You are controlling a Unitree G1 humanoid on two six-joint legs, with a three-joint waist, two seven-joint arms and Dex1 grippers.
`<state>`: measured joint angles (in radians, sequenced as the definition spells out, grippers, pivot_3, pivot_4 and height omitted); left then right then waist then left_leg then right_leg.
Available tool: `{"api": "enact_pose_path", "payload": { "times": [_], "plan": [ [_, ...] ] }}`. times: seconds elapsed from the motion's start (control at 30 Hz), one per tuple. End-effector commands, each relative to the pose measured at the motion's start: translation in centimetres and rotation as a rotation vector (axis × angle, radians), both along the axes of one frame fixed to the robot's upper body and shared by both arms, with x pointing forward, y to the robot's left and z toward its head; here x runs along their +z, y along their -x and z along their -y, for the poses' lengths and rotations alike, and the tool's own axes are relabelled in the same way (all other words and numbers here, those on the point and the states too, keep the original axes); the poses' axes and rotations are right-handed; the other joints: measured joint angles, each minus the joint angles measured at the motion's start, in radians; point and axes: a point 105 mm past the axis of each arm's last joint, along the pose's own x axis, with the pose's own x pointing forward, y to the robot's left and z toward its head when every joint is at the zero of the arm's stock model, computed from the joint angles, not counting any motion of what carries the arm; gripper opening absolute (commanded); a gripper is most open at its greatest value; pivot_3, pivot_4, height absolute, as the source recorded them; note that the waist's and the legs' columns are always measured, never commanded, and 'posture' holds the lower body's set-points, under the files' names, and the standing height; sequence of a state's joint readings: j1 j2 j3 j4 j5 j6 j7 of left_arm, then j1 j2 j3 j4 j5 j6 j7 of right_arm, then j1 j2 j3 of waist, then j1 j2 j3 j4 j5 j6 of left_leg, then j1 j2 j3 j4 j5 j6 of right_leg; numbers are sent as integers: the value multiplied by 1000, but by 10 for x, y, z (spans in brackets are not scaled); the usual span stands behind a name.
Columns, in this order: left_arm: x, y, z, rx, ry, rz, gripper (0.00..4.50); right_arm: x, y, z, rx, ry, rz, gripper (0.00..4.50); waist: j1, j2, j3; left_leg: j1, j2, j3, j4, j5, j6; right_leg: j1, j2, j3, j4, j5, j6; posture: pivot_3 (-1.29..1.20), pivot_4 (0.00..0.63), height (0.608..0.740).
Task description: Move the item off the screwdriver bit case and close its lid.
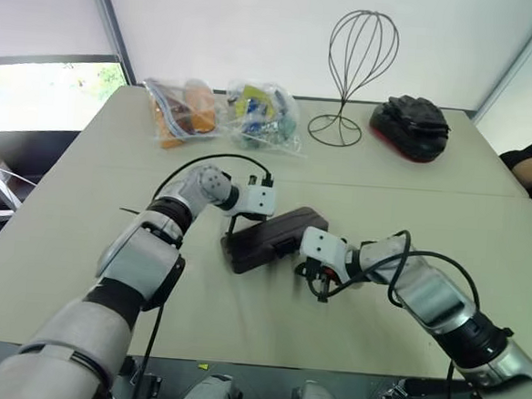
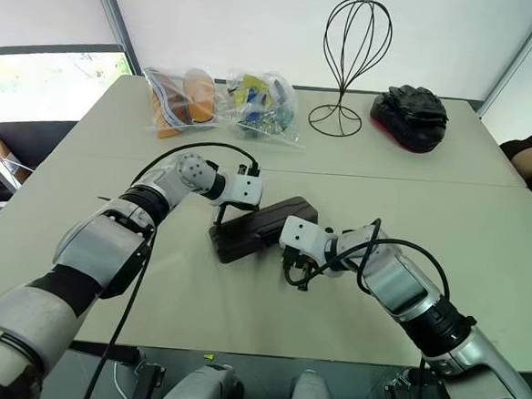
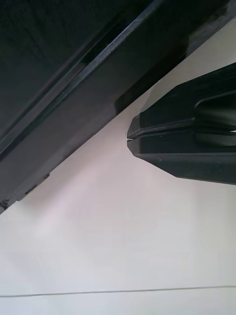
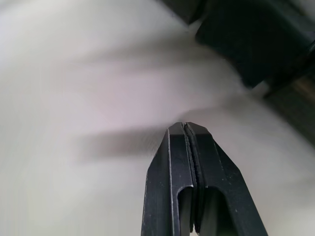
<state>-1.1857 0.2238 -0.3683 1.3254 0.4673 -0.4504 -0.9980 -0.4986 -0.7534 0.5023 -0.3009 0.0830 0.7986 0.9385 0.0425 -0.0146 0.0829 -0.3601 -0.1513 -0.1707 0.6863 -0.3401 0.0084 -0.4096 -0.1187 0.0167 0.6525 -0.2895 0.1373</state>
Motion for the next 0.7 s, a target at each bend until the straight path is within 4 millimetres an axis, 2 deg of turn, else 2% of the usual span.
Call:
{"api": "enact_pose_path", "payload": {
  "times": [0.03, 0.17, 0.27, 0.4, 0.57, 0.7],
  "plan": [
    [1, 0, 8, 19, 55, -5, 0, 26, 1, -5, 34, -31, 69, 21, 0, 0, 1, 0, 0, 0, 0, 0, 0, 0, 0, 0, -1, 0, 0, 0, 150, 740],
    [19, -7, 11, 54, 132, -11, 0, 28, 3, -6, 37, -34, 71, 21, 0, -2, 7, -3, 0, 0, 1, 0, 0, -1, 0, 0, -1, 0, 0, 0, 150, 740],
    [23, -10, 9, 70, 129, 5, 0, 27, 4, -7, 38, -36, 71, 21, -6, -2, 11, -17, 0, 0, 8, 0, 0, -15, 0, 0, 3, 0, 0, 0, 150, 740],
    [20, -11, 3, 84, 94, 14, 0, 31, 4, -10, 44, -50, 72, 21, -9, -3, 17, -29, 0, 1, 13, 0, 0, -28, -1, -1, 11, 0, 0, 0, 150, 740],
    [3, -11, -14, 79, -53, 34, 0, 37, -1, -15, 44, -60, 99, 21, -11, -3, 23, -31, 0, 2, 14, 0, 0, -29, -1, -1, 12, 0, 0, 0, 150, 740],
    [-3, -7, -13, 62, -80, 14, 0, 42, -4, -19, 50, -67, 116, 21, -13, -3, 23, -30, 0, 2, 14, 0, -1, -29, -1, -1, 12, 0, 0, 0, 150, 740]
  ]
}}
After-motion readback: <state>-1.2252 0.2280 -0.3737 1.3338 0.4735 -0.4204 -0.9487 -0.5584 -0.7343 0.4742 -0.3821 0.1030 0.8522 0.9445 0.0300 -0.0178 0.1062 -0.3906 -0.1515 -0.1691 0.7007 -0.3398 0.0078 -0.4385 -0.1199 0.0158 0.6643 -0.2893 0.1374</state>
